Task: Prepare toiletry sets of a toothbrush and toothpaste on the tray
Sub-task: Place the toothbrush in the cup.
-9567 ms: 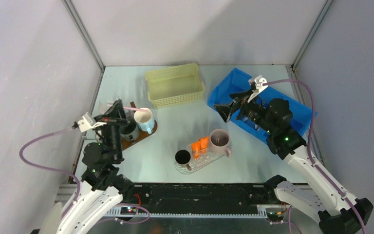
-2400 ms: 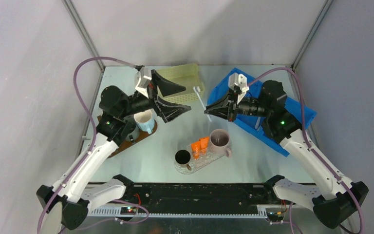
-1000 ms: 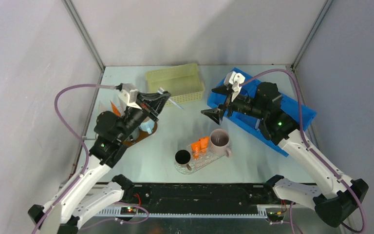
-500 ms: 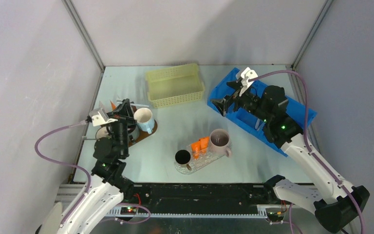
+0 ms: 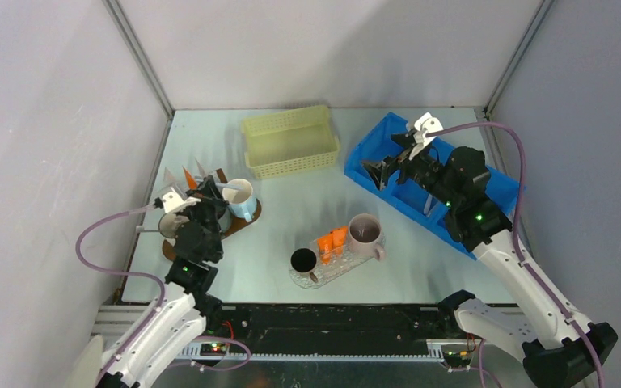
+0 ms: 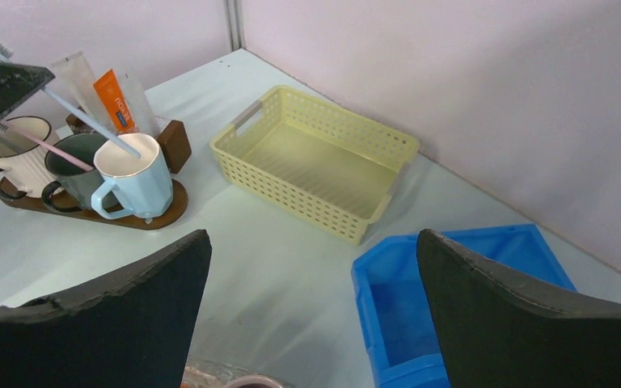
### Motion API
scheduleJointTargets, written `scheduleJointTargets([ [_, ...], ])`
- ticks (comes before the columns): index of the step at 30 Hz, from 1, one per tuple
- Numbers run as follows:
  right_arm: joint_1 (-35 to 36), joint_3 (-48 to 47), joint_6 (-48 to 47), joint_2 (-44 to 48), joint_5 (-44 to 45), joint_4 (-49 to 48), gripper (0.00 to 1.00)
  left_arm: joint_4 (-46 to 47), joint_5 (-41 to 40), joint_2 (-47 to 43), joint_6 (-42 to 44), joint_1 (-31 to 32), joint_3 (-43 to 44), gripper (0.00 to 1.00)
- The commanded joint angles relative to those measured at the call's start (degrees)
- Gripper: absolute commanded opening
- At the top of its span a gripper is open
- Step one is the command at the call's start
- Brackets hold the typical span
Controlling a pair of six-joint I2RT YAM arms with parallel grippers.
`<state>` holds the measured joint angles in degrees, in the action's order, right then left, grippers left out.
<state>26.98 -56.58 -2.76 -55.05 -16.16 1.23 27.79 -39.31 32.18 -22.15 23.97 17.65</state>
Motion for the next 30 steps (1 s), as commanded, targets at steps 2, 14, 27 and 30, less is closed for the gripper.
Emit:
scheduleJointTargets([
  [2, -1.05, 0.35, 1.01, 1.33, 1.13, -1.50, 1.00, 3.21, -1.38, 2.31, -4.39, -0.88, -1.06, 0.00],
  [14, -1.89, 0.31, 1.69, 0.42, 0.53, -1.50, 1.00, 6.70, -0.45, 9.33, -6.42, -1.27, -2.53, 0.01],
  [27, -2.52, 0.34, 1.80, -0.06, 1.08, -1.50, 0.99, 5.99, -0.93, 13.62, -11.66, -1.43, -3.84, 0.21],
  [30, -2.61, 0.40, 1.88, -0.03, 1.53, -1.50, 1.00, 3.93, -2.12, 11.71, -11.98, -1.47, -3.75, 0.41],
])
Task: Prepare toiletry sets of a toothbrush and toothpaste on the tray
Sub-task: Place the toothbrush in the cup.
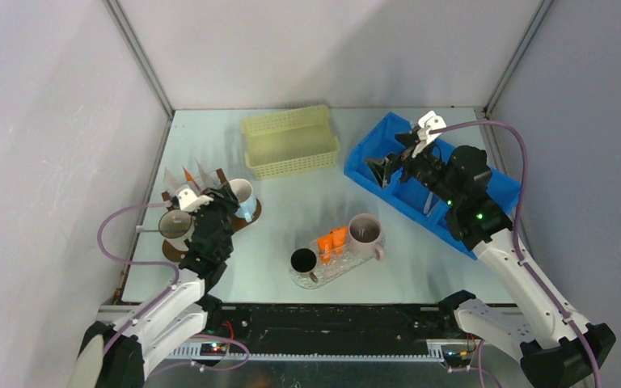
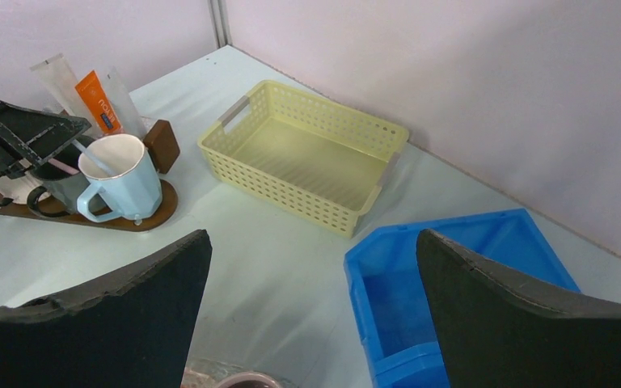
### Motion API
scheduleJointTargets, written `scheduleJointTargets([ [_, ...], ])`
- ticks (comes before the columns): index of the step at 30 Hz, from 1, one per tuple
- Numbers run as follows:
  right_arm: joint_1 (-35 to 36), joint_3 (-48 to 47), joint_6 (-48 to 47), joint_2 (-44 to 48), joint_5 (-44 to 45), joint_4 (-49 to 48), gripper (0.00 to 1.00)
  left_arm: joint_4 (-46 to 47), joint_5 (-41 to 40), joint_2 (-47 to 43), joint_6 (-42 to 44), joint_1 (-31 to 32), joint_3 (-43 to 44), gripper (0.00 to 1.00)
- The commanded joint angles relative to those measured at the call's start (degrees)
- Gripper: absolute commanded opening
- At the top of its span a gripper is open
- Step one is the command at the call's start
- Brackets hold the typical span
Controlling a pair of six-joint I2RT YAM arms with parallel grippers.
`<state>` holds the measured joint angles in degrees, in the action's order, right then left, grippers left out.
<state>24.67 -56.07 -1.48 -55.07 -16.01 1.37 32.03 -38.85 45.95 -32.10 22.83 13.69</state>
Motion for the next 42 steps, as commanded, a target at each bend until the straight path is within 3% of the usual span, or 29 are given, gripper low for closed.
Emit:
scheduleJointTargets([
  [1, -0.31, -0.10, 0.59, 0.02, 1.63, -1.63, 0.99, -1.51, -2.83, -2.56, -2.06, -0.29, 0.25, 0.49],
  [7, -0.57, -0.19, 1.95, 0.01, 7.68, -1.81, 0.99, -9.95, -4.96, -8.76, -2.07, -0.32, 2.35, 0.86],
  [11, -0.83, -0.25, 6.04, -0.01, 16.81, -1.66, 0.99, -18.74, -6.60, -13.65, -1.63, -0.33, 5.55, 0.99],
  [21, -4.46, -2.84, 16.51, -4.34, 28.54, 7.16, 0.99, -37.59, -7.46, -16.49, 11.32, -0.27, 19.48, 1.00],
  [29, -8.92, -5.33, 29.02, -9.93, 33.98, 17.29, 0.95, -38.37, -1.17, -14.25, 23.35, -0.33, 27.35, 1.00],
  [32, -10.85, -7.40, 34.97, -14.13, 36.21, 21.98, 0.88, -37.72, 0.66, -14.16, 25.02, -0.33, 28.20, 1.00],
  [42, -13.43, -15.44, 47.74, -30.81, 40.89, 33.69, 0.85, -36.21, 4.47, -13.50, 28.61, -0.32, 28.94, 1.00],
])
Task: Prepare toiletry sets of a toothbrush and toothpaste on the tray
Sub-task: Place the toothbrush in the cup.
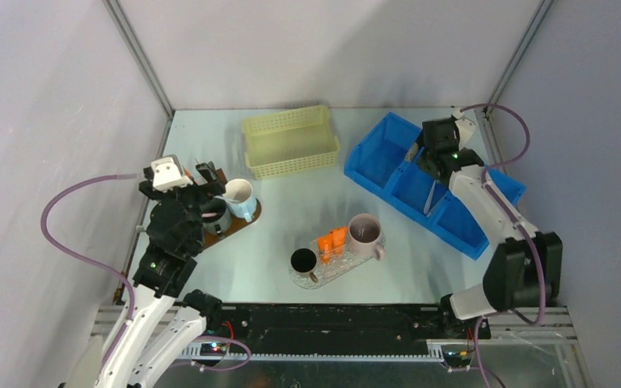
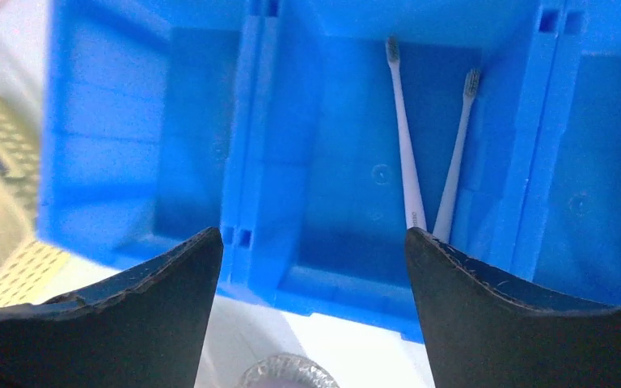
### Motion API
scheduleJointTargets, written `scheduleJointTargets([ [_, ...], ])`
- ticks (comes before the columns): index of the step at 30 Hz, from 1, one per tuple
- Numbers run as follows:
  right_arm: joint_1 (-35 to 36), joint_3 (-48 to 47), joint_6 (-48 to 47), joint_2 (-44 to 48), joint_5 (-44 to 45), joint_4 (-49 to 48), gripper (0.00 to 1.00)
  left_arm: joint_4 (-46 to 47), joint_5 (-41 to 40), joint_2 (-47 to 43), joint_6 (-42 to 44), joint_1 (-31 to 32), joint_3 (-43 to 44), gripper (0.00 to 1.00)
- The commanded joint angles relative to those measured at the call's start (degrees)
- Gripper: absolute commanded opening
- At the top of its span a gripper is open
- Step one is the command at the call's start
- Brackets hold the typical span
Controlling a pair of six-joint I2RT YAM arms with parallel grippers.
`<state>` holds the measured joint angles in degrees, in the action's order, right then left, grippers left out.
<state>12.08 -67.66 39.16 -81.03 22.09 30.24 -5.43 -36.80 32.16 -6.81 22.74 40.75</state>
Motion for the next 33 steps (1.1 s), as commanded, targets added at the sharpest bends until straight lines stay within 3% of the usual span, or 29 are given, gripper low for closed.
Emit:
scheduleJointTargets([
  [1, -0.96, -4.45, 8.14, -6.79, 2.81, 4.89, 0.83, 1.41, 2.78, 0.32, 3.48, -0.24, 1.79, 1.00],
  [13, -4.27, -11.82, 14.76, -22.07, 4.98, 9.74, 0.63, 4.75, 6.76, -0.20, 3.89, -0.20, -0.61, 1.00],
  [21, -6.88, -12.90, 15.33, -27.37, 4.07, 12.05, 0.55, 9.71, 7.91, -0.04, 5.95, -0.24, -4.30, 1.00],
  [27, -8.85, -15.57, 9.53, -31.03, 3.24, 13.88, 0.56, 12.62, 6.39, -0.17, 9.48, -0.17, -7.03, 1.00],
  [33, -10.18, -15.62, -6.32, -30.05, 2.28, 10.31, 0.58, 14.31, 4.77, -0.33, 11.55, -0.23, -8.72, 1.00],
])
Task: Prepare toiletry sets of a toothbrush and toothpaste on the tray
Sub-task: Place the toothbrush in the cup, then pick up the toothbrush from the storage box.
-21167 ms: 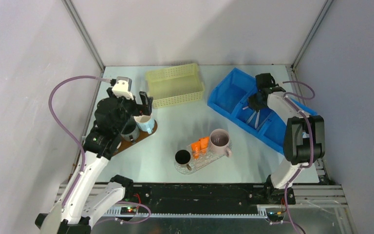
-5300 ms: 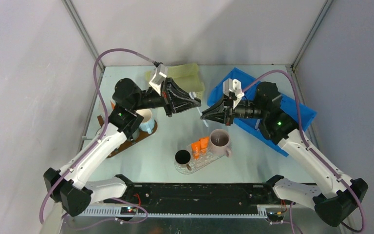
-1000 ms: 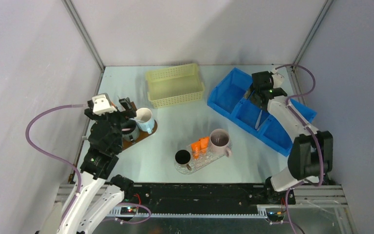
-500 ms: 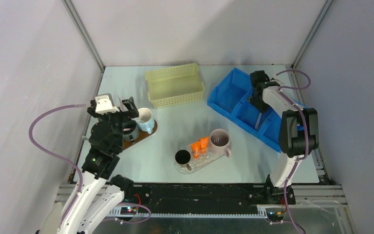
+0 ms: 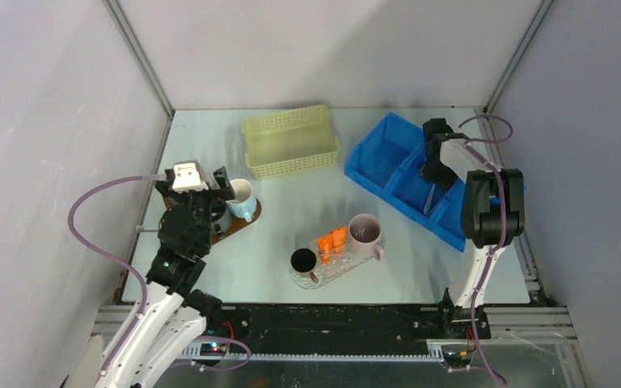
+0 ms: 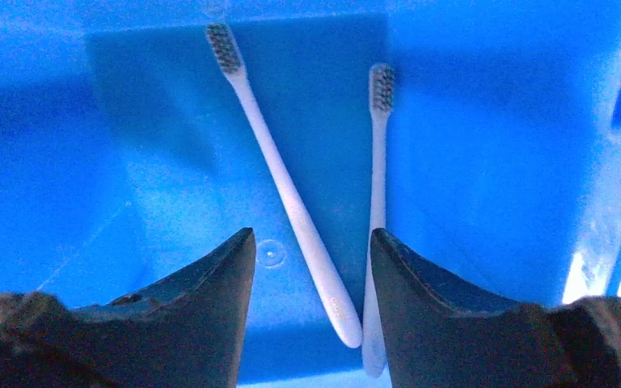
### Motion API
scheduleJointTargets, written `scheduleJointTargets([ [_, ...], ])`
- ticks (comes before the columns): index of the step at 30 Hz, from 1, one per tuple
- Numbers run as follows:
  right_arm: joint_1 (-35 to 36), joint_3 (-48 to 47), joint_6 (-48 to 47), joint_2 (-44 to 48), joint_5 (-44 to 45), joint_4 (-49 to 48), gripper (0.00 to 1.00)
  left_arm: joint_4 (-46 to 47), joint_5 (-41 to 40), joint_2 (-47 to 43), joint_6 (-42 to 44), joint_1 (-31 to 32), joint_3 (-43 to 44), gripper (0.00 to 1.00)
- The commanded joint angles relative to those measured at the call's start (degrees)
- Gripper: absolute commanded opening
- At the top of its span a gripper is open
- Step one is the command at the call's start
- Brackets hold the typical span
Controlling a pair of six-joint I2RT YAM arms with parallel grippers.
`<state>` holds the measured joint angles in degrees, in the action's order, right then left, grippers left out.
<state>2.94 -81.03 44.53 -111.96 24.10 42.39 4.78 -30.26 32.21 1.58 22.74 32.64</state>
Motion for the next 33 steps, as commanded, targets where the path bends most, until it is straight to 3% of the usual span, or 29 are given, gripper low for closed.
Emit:
scheduleJointTargets([
  [1, -1.87, -2.26, -13.26, 1.01, -0.09, -2.21, 0.58, 4.39, -1.83, -0.38, 3.38, -0.24, -0.82, 1.00],
  [7, -6.97, -2.20, -21.30, 1.60, -3.67, -6.35, 0.59, 5.26, -1.99, -0.52, 3.62, -0.20, -1.65, 1.00],
  [11, -8.38, -2.22, -24.32, 0.43, -12.03, -8.98, 0.59, 5.26, -1.93, -0.92, 3.41, -0.24, -1.98, 1.00],
  [28, -10.59, -2.71, -16.50, -6.15, -16.99, -4.96, 0.49, 4.78, -2.01, -3.47, 3.57, -0.11, -3.38, 1.00],
  [33, -10.33, -2.73, -16.76, -6.26, -20.02, -5.21, 0.35, 4.68, -2.68, -3.56, 4.15, 0.06, -3.55, 1.00],
])
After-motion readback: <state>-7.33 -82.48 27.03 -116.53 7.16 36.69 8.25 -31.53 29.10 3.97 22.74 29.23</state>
